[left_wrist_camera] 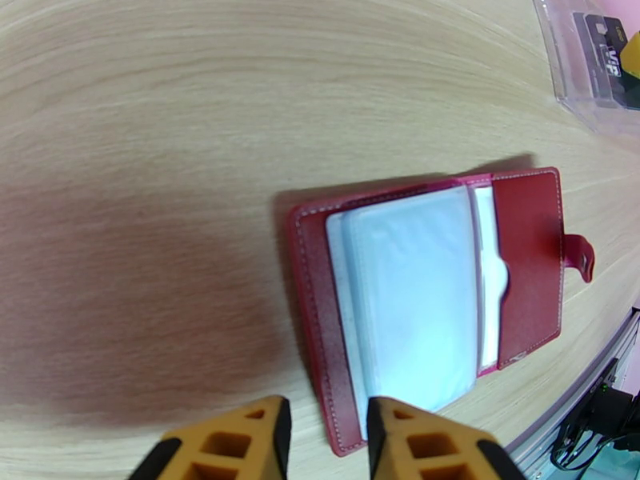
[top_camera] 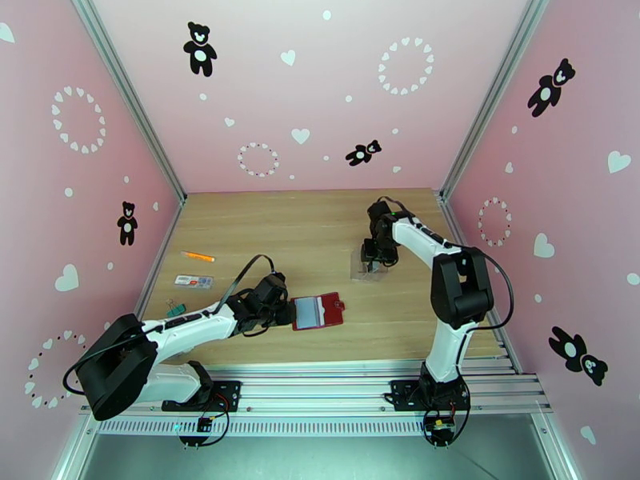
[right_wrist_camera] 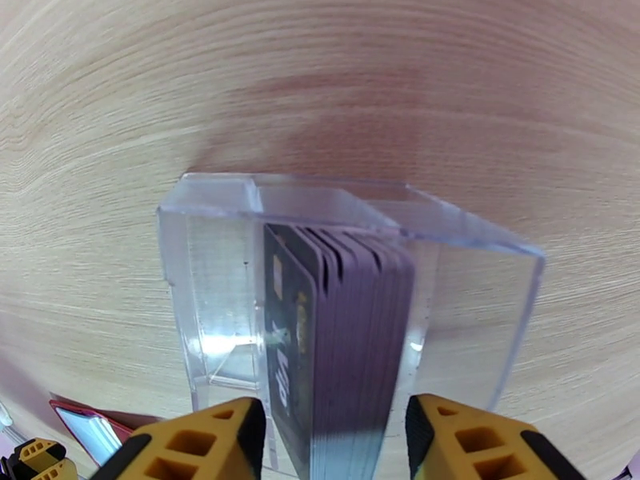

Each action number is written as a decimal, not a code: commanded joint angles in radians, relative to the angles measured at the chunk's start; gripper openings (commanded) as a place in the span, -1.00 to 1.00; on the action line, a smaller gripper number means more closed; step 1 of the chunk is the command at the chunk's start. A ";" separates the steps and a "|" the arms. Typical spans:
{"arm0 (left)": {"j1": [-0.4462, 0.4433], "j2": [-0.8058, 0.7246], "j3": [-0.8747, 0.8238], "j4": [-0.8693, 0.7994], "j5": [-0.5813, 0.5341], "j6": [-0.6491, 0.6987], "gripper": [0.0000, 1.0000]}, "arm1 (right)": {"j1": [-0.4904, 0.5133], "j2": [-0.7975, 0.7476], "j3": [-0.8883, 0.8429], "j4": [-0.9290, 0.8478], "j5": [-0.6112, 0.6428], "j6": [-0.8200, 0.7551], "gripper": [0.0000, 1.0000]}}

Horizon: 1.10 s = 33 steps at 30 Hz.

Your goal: Put the credit cards into the card holder

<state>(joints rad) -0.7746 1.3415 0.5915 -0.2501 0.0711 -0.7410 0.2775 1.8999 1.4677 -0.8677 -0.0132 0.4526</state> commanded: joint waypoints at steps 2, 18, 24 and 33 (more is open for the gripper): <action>0.008 0.012 -0.010 0.018 0.016 0.012 -0.36 | 0.002 0.011 0.037 -0.032 0.022 -0.024 -0.02; 0.007 0.012 -0.018 0.020 0.017 0.009 -0.36 | 0.009 0.071 0.051 -0.042 0.065 -0.040 -0.11; 0.007 0.018 -0.018 0.024 0.018 0.009 -0.36 | 0.011 0.063 0.064 -0.065 0.110 -0.040 -0.10; 0.007 0.025 -0.016 0.025 0.018 0.011 -0.36 | 0.011 0.002 0.075 -0.107 0.196 -0.053 -0.10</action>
<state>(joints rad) -0.7746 1.3548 0.5858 -0.2428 0.0711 -0.7410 0.2886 1.9465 1.5166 -0.9218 0.1234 0.4107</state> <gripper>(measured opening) 0.321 0.450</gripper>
